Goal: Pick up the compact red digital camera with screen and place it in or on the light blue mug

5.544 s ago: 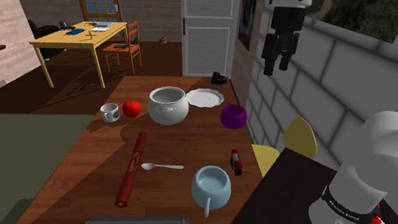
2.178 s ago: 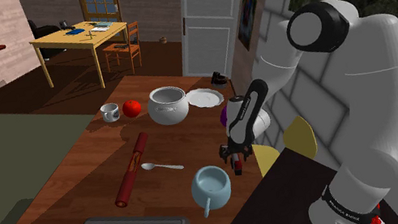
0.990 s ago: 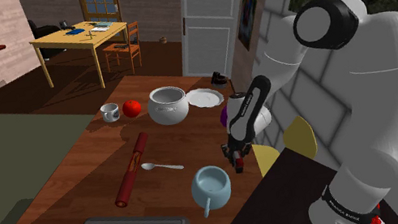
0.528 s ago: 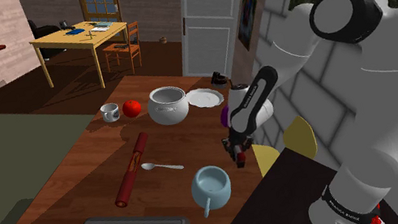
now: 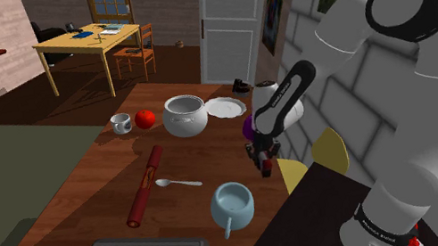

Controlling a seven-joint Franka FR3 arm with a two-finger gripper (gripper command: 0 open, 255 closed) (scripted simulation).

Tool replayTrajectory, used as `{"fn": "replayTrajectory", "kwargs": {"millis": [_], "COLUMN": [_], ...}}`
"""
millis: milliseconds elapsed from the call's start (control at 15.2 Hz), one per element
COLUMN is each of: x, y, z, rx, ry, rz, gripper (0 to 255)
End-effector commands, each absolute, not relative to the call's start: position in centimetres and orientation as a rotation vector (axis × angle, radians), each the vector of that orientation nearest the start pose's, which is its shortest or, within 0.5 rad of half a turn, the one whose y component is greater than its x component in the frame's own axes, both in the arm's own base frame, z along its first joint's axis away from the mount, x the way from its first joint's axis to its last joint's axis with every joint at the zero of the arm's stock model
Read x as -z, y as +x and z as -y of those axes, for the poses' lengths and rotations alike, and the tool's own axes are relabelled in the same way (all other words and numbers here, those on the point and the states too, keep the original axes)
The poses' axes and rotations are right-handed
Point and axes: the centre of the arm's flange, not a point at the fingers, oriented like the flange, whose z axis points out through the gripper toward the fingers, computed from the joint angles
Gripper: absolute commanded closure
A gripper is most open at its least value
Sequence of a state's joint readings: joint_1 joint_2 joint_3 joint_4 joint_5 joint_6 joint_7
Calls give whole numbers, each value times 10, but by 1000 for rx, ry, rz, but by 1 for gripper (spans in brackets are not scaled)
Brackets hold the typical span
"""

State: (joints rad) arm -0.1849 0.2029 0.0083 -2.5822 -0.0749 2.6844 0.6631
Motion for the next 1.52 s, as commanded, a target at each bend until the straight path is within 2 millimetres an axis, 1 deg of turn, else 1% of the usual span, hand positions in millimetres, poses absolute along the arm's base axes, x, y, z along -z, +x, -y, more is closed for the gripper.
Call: {"fn": "replayTrajectory", "kwargs": {"millis": [0,858,924,1452], "x": [-190,-259,-260,-261], "y": [427,427,427,420], "z": [73,73,73,-32], "rx": [-145,-145,-146,-145], "ry": [-2956,-2956,-2956,-2956], "rz": [-1199,-1199,-1199,-1199], "gripper": [255,255,255,255]}}
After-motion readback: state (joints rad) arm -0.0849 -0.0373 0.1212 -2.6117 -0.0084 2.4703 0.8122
